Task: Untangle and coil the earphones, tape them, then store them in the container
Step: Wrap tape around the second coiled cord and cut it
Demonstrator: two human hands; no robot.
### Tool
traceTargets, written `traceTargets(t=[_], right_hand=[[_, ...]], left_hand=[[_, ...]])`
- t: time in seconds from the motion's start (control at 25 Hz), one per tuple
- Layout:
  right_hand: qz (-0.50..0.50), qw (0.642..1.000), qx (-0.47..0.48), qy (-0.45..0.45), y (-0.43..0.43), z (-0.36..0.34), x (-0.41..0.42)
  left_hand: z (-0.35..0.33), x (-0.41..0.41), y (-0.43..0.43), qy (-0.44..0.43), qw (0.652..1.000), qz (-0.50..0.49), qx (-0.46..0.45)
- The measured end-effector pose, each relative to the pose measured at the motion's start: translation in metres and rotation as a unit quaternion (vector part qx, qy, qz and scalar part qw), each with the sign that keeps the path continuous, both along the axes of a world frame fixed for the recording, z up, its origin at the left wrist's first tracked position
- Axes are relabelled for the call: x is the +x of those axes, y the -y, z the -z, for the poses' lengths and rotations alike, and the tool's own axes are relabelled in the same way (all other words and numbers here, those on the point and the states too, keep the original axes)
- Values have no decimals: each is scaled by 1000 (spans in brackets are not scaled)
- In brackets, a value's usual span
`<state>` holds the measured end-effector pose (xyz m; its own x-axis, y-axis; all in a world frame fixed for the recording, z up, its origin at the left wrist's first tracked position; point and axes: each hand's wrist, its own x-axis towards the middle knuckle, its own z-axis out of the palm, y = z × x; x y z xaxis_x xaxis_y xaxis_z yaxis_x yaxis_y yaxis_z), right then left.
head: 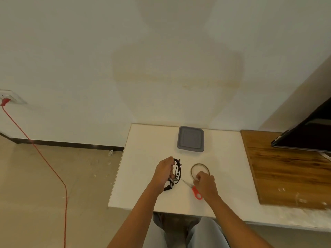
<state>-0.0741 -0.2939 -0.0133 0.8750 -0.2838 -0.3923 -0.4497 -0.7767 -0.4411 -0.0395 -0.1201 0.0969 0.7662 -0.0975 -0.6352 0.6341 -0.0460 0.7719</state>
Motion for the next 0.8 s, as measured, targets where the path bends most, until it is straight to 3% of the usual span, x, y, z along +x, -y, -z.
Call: traceTargets(t=[0.16, 0.24, 0.28, 0.36, 0.44, 0.52, 0.68, 0.8], right_hand=[[-80, 983, -162, -11, -4, 14, 1], [-89, 982, -169, 13, -3, 8, 3], [-71, 987, -138, 42, -1, 2, 4], [13, 993, 18, 118, -1, -21, 4], [74, 960, 222, 156, -5, -59, -2], [68, 915, 368, 151, -11, -100, -12], [15, 845, 520, 123, -25, -166, -37], [25, 808, 575, 125, -34, -204, -48]], left_hand=[[6, -1, 1, 3, 1000, 20, 22], [5, -3, 1, 21, 997, 18, 70], [4, -3, -1, 37, 993, 19, 107], [-2, -6, -2, 89, 985, 22, 144], [-13, -11, -2, 134, 980, 10, 144], [-26, -14, 0, 172, 971, -12, 164], [-64, -23, 2, 269, 950, -54, 148], [-92, -34, -2, 310, 944, -20, 114]])
